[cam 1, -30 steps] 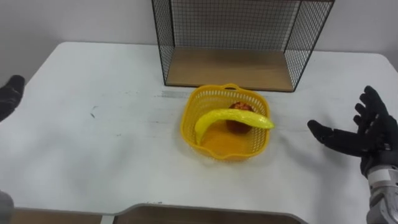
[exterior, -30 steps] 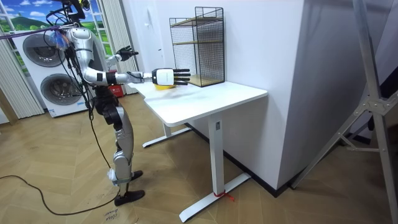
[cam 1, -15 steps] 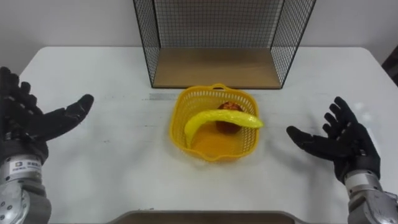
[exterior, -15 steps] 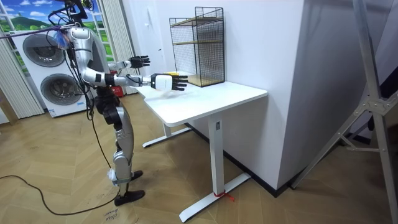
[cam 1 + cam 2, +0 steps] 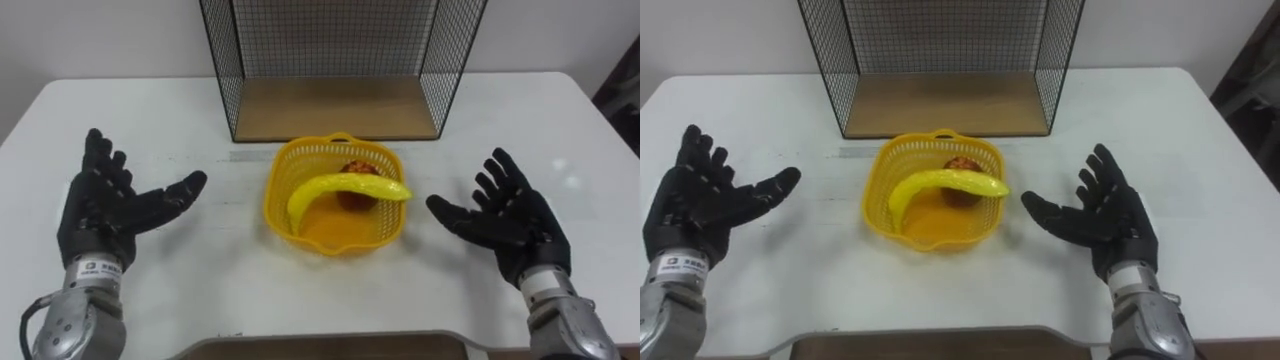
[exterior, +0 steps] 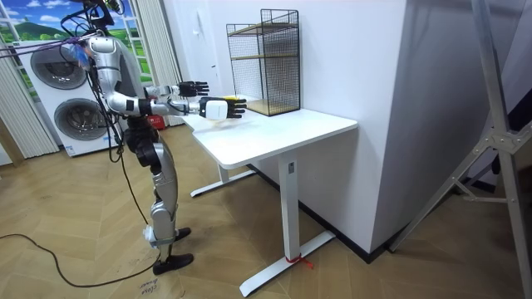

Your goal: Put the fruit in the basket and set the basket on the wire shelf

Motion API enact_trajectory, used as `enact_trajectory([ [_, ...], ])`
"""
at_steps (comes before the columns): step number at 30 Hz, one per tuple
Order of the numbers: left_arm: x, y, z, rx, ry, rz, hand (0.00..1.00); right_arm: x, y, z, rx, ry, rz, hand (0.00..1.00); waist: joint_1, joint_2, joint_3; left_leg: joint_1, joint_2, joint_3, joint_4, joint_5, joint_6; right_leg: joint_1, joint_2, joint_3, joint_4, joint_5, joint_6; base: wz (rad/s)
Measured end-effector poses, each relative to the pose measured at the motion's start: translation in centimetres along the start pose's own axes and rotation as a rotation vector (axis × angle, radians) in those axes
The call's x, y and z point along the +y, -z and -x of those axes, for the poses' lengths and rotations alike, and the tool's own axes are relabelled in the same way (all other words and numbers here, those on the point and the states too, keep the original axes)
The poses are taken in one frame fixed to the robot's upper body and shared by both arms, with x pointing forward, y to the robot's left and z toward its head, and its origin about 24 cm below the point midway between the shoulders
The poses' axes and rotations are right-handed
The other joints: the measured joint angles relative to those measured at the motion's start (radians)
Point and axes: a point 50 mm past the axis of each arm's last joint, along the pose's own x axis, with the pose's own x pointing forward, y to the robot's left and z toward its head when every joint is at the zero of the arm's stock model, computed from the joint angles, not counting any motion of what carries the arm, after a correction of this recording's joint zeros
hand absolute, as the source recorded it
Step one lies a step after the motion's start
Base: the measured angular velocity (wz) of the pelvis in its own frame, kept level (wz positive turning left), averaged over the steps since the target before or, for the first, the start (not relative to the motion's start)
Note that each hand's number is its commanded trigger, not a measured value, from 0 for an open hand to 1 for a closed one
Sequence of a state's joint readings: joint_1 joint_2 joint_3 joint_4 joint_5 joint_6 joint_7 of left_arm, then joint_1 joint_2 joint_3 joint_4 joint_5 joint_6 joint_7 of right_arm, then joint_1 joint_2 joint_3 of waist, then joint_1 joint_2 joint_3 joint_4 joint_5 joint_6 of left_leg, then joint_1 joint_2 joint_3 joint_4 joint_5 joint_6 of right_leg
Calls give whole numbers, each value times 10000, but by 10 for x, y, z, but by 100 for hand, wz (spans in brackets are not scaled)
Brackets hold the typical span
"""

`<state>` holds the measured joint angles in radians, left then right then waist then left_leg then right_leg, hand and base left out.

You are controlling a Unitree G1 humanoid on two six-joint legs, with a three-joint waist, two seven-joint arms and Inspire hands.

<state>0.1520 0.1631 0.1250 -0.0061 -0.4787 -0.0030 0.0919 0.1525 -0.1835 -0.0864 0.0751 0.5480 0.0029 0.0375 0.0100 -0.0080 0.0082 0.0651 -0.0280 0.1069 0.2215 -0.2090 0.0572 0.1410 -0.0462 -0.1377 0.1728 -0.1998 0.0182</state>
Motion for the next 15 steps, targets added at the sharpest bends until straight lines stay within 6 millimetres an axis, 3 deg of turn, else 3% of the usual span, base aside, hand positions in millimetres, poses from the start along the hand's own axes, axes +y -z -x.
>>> enact_trajectory([
  [4, -4, 7, 1, 236, 188, 48, 0, 3, 3, 0, 70, -106, -80, 0, 6, -12, 6, 11, -9, 1, 1, 0, 0, 33, -6, 0, -18, 0, 0, 0],
  [9, -12, 25, 3, 919, 614, 173, 0, 11, 23, -4, 872, -372, -203, 0, 0, -47, 30, 22, -3, -2, -6, -1, 0, 7, 2, 4, -21, 0, 0, 0],
  [15, -15, 29, 4, 1091, 962, 270, 0, 14, 24, -6, 884, -587, -270, 0, -22, -74, 33, 27, 5, -4, -6, -1, -1, 8, 7, 18, -20, 2, -3, 0],
])
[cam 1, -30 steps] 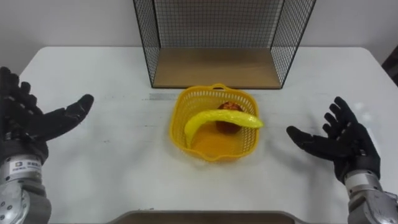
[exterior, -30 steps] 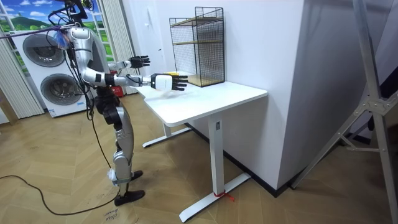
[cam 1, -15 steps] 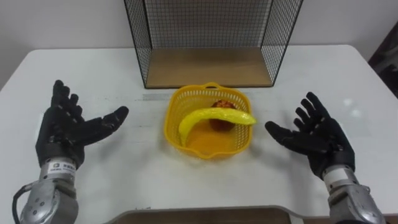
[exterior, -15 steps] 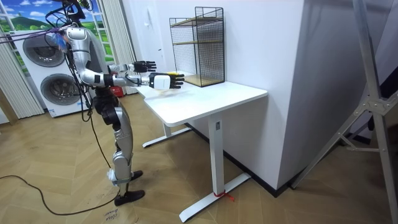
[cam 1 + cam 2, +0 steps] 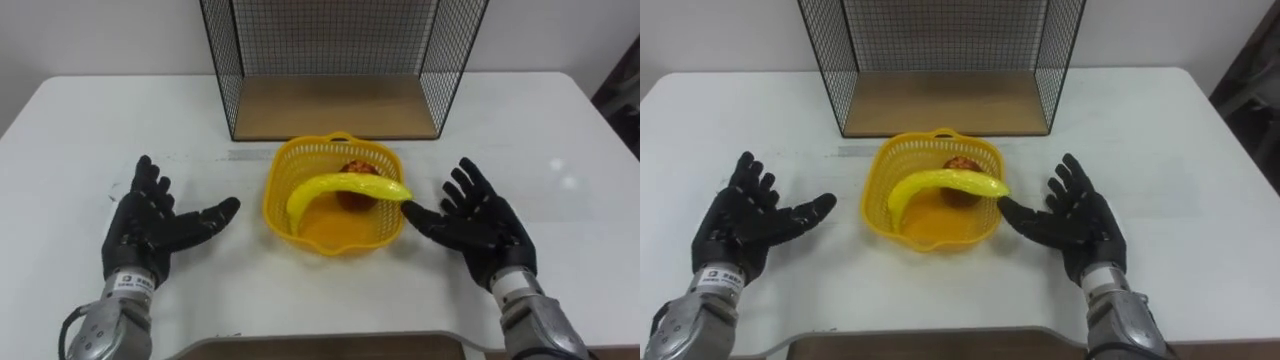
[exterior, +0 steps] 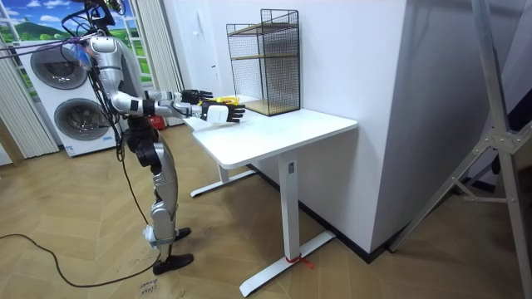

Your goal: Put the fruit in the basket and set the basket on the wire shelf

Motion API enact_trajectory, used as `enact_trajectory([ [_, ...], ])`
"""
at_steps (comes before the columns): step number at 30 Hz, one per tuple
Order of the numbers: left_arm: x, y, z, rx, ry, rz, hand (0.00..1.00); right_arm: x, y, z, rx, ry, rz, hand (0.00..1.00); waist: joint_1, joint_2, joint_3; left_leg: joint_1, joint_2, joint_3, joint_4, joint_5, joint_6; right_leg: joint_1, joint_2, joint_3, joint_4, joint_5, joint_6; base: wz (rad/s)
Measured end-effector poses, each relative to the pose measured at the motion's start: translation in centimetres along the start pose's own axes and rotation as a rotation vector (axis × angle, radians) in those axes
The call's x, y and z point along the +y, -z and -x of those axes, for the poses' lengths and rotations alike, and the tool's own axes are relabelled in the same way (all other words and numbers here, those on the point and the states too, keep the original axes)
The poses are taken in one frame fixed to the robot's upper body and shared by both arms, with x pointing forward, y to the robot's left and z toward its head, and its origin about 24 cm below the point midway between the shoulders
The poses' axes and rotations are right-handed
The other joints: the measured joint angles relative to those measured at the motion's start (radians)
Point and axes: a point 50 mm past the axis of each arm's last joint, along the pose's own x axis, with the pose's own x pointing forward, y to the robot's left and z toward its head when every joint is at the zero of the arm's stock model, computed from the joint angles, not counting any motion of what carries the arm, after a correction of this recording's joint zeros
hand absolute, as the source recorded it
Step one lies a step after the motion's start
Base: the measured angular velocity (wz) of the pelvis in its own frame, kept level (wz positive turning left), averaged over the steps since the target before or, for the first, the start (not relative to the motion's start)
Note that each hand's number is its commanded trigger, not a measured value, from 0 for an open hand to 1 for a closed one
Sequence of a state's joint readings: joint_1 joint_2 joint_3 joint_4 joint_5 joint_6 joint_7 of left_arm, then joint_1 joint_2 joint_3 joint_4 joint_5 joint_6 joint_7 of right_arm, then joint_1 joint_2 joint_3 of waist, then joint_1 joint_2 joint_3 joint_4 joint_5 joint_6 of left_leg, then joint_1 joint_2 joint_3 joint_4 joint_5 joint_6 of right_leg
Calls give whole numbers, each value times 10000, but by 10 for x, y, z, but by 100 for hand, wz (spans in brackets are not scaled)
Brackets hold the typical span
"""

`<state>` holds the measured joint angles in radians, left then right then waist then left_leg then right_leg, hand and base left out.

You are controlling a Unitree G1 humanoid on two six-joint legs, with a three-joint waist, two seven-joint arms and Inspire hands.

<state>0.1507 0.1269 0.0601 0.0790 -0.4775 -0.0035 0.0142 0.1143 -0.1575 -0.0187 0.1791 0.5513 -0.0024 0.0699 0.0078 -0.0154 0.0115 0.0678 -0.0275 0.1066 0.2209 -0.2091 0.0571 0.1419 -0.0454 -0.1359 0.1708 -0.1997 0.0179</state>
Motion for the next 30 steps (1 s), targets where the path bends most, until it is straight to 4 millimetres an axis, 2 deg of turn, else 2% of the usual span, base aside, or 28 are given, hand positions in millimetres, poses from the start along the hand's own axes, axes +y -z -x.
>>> enact_trajectory([
  [5, -3, 12, 0, 487, 151, -29, 0, 6, 3, 0, 68, -236, -45, 0, -5, 5, 3, 22, 1, 0, -11, 0, 0, 12, 2, -2, -2, 0, 0, 0],
  [24, -13, 18, 1, 704, 551, -54, 0, 36, 15, -4, 416, -1304, -218, 0, -26, 47, 20, 75, -12, -28, -7, -2, 1, 172, -3, -40, -6, 0, 1, 0],
  [30, -15, 20, -1, 796, 627, -74, 0, 36, 16, -4, 450, -1299, -246, 0, -32, 119, 31, 87, -13, -27, 7, -1, 1, 175, -3, -21, -4, -1, 1, 0],
])
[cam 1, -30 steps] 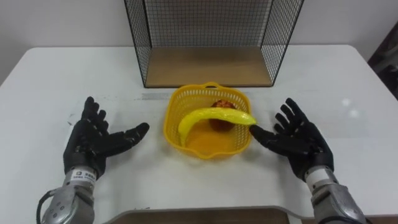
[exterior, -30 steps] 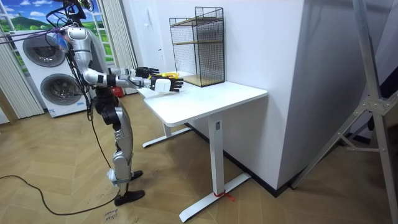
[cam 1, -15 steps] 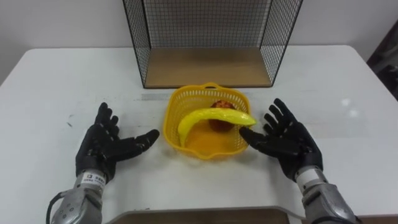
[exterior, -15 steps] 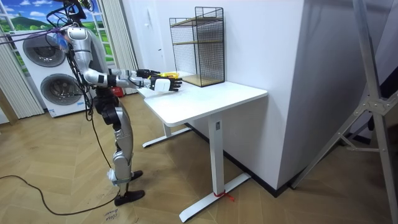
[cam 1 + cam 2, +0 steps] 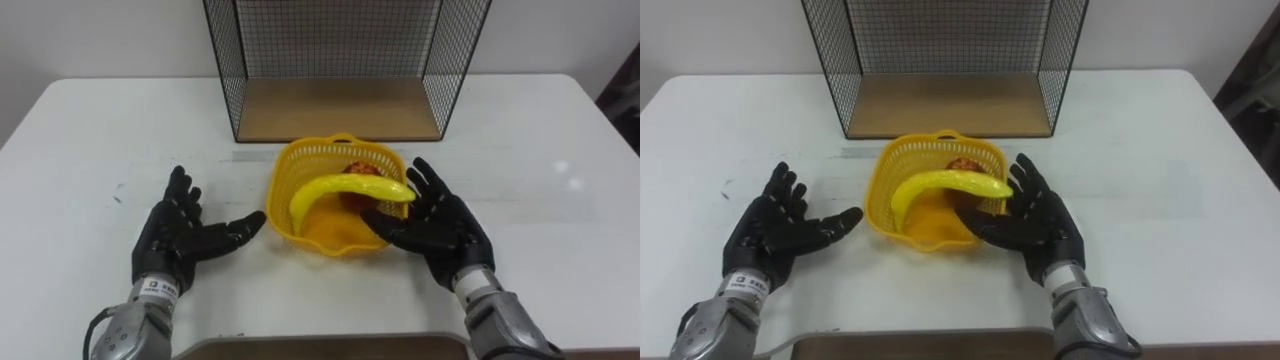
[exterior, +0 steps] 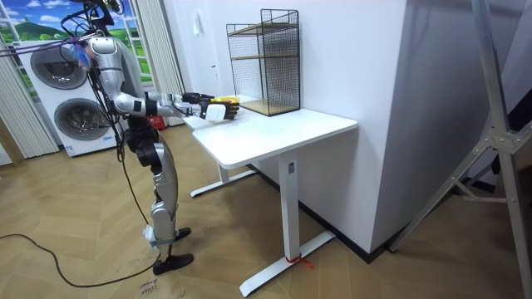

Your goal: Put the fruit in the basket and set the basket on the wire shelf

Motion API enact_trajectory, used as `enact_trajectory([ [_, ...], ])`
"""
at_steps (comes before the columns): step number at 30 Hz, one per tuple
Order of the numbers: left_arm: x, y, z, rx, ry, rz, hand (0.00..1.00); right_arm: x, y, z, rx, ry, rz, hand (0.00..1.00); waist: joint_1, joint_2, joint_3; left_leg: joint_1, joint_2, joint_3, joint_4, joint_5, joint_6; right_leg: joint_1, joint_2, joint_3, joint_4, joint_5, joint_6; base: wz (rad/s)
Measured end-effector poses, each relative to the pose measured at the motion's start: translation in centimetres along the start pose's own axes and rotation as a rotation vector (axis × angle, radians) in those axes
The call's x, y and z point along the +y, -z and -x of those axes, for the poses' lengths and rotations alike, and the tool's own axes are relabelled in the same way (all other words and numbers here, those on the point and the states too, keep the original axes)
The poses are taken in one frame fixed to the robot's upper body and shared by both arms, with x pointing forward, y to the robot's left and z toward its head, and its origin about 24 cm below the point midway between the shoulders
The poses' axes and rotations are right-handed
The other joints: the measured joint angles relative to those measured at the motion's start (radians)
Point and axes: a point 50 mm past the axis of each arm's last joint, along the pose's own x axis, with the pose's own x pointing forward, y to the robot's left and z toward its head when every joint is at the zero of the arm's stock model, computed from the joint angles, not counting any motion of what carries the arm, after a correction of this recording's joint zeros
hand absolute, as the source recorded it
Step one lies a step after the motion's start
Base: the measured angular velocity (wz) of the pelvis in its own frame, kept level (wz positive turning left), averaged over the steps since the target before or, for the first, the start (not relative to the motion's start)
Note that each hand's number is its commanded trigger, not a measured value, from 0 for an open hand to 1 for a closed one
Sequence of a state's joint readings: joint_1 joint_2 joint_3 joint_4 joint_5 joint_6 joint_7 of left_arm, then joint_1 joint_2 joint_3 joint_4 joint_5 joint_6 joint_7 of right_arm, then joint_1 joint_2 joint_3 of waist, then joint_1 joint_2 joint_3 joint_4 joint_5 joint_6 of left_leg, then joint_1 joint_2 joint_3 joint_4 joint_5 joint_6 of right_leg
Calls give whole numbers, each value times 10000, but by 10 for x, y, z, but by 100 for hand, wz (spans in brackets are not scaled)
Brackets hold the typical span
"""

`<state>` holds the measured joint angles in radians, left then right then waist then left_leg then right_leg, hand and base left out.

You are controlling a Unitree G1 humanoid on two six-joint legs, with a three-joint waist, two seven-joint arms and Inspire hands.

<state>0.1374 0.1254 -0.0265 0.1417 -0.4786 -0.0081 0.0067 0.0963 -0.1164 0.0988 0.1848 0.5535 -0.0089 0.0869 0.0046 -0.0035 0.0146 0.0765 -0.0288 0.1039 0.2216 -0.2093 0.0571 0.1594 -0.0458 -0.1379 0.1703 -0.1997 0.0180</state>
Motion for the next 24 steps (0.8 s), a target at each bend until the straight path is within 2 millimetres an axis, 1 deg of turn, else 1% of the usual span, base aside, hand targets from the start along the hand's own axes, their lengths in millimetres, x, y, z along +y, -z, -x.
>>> enact_trajectory([
  [4, -1, 1, -2, 55, 15, -5, 0, 1, 1, 0, 32, -22, 4, 0, 4, 45, 11, 23, 3, 0, 3, 0, 0, -1, 5, 2, 3, 0, 0, 0],
  [13, -4, 0, -4, 20, 139, 21, 0, 3, 2, 0, 97, -117, 23, 0, 6, -7, 37, 5, 6, 15, 3, 0, 1, -32, 7, 14, 13, 1, -1, 0],
  [18, -10, -1, -6, -9, 512, 179, 0, 3, 1, -1, 37, -141, 30, 0, 0, -35, 7, -141, 12, 38, 42, 0, 1, -153, 8, 32, 18, 13, -11, 0],
  [22, -14, -3, -8, -59, 672, 180, 0, 4, 0, -2, -6, -178, 17, 0, -6, -37, -1, -232, 23, 41, 108, -1, 3, -216, 10, 44, 28, 22, -9, 0],
  [24, -22, -6, -12, -159, 1038, 261, 0, 5, -1, -3, -52, -233, -133, 0, -4, -49, -7, -316, 32, 40, 142, -1, 3, -287, 14, 48, 30, 45, -14, 0],
])
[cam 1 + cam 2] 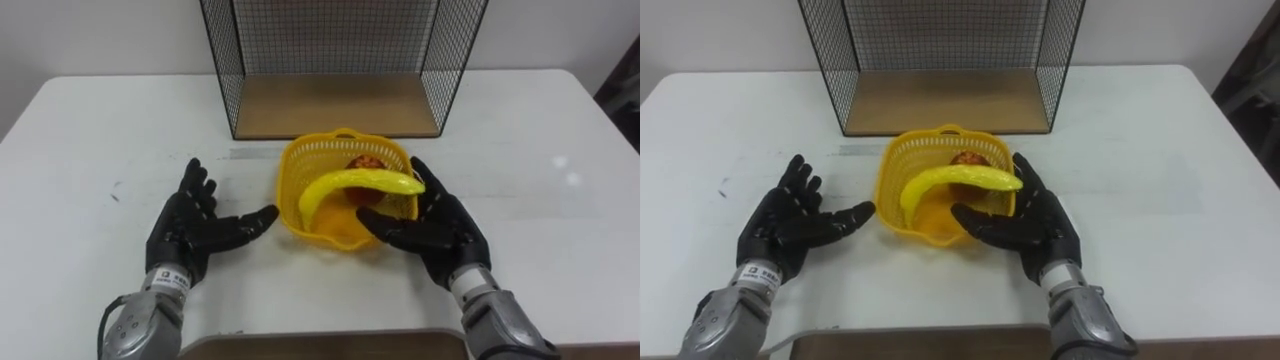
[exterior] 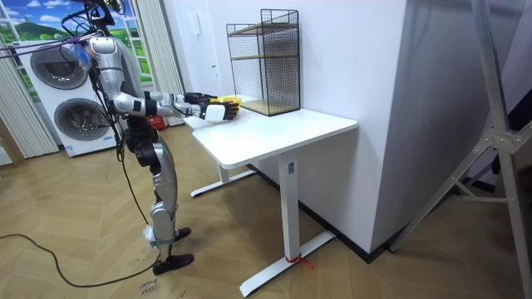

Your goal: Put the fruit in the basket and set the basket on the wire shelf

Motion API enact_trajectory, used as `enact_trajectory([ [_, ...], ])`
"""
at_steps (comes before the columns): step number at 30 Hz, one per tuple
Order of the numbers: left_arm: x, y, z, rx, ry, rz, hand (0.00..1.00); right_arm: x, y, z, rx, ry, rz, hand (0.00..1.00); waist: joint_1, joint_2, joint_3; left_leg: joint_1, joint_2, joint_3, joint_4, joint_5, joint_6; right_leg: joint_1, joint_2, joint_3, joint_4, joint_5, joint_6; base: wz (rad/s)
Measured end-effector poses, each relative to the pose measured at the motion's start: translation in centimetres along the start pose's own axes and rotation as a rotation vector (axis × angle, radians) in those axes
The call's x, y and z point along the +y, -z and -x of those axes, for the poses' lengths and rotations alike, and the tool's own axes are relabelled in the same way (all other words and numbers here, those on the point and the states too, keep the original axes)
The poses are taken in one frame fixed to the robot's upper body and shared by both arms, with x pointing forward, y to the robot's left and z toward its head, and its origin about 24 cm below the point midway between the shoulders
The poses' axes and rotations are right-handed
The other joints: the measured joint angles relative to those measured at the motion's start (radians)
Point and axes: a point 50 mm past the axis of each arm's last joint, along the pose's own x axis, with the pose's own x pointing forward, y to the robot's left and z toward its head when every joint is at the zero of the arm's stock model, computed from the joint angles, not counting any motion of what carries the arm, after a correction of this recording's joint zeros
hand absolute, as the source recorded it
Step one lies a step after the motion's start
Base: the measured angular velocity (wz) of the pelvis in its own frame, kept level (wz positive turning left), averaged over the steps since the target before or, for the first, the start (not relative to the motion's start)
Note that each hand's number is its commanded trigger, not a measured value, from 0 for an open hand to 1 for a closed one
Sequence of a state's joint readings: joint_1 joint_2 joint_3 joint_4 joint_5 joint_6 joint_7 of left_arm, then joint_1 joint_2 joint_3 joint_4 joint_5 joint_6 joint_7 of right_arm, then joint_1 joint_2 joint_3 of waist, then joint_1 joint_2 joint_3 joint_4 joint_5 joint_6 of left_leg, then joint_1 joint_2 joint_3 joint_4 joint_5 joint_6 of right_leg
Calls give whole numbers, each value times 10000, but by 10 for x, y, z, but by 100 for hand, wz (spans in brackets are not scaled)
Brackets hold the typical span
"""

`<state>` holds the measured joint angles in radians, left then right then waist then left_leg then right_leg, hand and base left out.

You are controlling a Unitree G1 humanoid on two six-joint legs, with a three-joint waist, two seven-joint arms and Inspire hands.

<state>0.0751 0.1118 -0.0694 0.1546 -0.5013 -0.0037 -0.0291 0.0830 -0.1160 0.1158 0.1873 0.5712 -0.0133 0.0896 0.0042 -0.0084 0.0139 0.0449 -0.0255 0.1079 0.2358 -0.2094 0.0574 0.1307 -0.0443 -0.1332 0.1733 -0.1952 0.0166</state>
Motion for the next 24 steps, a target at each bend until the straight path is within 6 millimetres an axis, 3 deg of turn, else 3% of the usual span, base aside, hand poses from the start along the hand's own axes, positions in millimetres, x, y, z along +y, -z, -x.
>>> enact_trajectory([
  [11, -48, -19, -4, -873, 2314, 35, 0, 9, 3, -2, 53, -444, -206, 0, -31, -63, 19, 86, 10, 12, -35, 1, -2, 66, 17, 89, -31, 6, -3, 0],
  [15, -49, -19, -3, -866, 2395, 24, 0, 8, 3, -2, 51, -414, -199, 0, -25, -173, 82, 173, 19, 17, -133, 3, -4, 88, 37, 128, -27, 6, -3, -1],
  [24, -49, -19, -3, -864, 2478, -1, 0, 9, 1, -3, -8, -455, -183, 0, -18, -191, 66, 153, 17, 57, -151, 2, -4, -21, 37, 191, -23, 6, -3, -1],
])
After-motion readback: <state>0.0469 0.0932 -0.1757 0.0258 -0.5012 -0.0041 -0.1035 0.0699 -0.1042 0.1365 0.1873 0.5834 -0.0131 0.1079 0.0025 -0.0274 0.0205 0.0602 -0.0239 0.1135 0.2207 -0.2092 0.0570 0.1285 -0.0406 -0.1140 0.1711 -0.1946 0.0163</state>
